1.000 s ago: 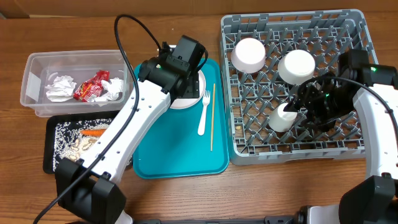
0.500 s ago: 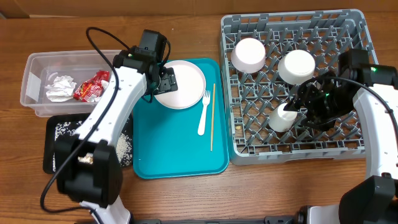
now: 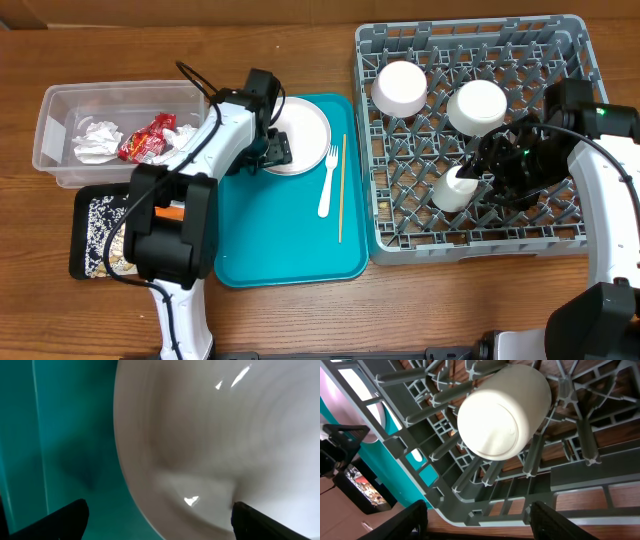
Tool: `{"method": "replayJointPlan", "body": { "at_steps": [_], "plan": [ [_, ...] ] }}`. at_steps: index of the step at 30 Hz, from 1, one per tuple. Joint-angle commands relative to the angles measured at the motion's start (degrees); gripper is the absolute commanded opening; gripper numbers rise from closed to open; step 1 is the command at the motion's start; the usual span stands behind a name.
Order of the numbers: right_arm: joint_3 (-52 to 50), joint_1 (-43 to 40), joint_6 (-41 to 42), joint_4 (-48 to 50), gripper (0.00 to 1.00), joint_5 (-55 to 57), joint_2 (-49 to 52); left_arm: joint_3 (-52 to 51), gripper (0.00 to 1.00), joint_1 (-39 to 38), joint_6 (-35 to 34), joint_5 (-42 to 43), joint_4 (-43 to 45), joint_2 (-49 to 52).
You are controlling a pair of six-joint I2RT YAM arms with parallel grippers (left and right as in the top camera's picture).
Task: Sort waste into correct bins and load items into the dishwasher
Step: 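Move the left gripper to the white plate and grasp its rim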
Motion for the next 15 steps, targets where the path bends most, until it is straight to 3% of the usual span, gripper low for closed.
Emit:
{"method": "replayJointPlan", "body": {
  "at_steps": [1, 3, 4, 5, 6, 7, 15],
  "plan": [
    [0.48, -0.02, -0.09, 0.24, 0.68, 0.15, -0.09, 0.39, 0.94, 1.44, -0.39, 0.68, 1.05, 0.85],
    [0.48, -0.02, -0.11, 0.24, 0.68, 0.17, -0.09, 0.39, 0.81, 1.90, -0.39, 1.27, 1.40, 0.85],
    [0.48, -0.02, -0.11, 0.26, 0.68, 0.17, -0.09, 0.37, 0.68, 2.03, -0.39, 1.36, 1.60, 0.85],
    [0.48, -0.02, -0.09, 0.26, 0.69, 0.17, -0.09, 0.31, 0.49, 2.05, -0.39, 1.36, 1.88, 0.94],
    [0.48, -0.02, -0.11, 0.26, 0.68, 0.17, -0.09, 0.17, 0.37, 2.05, -0.39, 1.38, 2.36, 1.14],
    [0.48, -0.02, -0.11, 0.24, 0.69, 0.17, -0.09, 0.09, 0.32, 2.05, -0.39, 1.68, 2.80, 1.31],
    [0.48, -0.02, -0.11, 0.24, 0.69, 0.17, -0.09, -0.92, 0.30, 1.88, -0.37, 2.99, 4.33, 2.67]
  ]
}}
